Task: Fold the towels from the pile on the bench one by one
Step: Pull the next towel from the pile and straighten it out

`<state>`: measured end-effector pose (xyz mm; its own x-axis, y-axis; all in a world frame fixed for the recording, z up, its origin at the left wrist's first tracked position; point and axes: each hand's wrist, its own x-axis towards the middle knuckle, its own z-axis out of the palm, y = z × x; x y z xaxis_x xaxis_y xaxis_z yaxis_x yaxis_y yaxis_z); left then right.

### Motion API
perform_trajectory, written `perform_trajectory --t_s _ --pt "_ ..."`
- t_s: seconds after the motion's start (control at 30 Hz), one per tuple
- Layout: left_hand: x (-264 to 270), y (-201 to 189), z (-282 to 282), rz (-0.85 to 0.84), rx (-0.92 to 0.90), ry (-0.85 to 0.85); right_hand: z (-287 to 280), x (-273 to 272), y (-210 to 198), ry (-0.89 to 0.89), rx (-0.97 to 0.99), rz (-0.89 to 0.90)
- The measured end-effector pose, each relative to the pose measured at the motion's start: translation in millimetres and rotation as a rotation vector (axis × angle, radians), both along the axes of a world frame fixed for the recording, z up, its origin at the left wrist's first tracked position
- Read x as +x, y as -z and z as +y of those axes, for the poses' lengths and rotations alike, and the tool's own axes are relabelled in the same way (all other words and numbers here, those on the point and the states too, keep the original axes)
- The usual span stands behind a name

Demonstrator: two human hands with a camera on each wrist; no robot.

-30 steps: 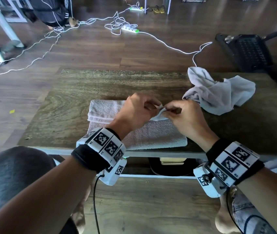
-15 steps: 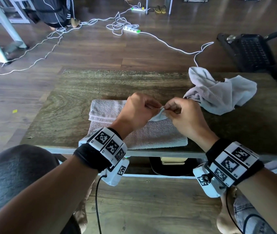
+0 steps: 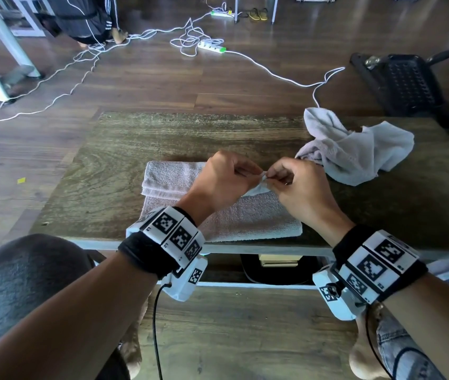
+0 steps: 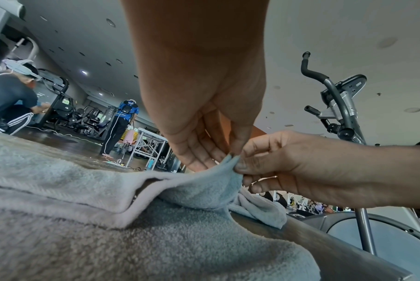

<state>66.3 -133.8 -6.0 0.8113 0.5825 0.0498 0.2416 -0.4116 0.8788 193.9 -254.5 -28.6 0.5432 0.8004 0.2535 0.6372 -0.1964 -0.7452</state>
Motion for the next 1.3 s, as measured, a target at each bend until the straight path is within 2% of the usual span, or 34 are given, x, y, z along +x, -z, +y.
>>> perform_trajectory --t_s 0.13,0.53,0.7,0.8,0.87,1.1,1.3 --pt "-1.9 -1.2 -1.1 -0.006 -0.048 0.035 -0.3 -0.6 0.2 0.002 0.008 -0.015" --pt "0.7 2.5 2.0 -0.025 0.084 -0.033 1.1 -0.4 -2.3 -0.007 -0.024 -0.013" --pt "1.6 5.2 3.8 -0.041 0.081 -0.037 1.8 -2.7 -2.3 -0.121 -0.016 -0.023" --pt "0.2 7.7 3.9 -0.077 0.090 -0.029 2.5 -5.6 -3.0 -0.142 0.019 -0.116" --pt "0.0 7.8 4.1 -0.078 0.104 -0.022 3.1 -6.1 -2.8 -0.136 0.041 -0.157" --pt "-0.7 11.3 7.8 -0.096 0.137 0.019 2.3 -5.8 -2.8 -0.112 -0.011 -0.104" --pt "-3.1 9.7 9.6 -0.119 0.233 0.070 3.2 -4.0 -3.1 -0.043 0.056 -0.101"
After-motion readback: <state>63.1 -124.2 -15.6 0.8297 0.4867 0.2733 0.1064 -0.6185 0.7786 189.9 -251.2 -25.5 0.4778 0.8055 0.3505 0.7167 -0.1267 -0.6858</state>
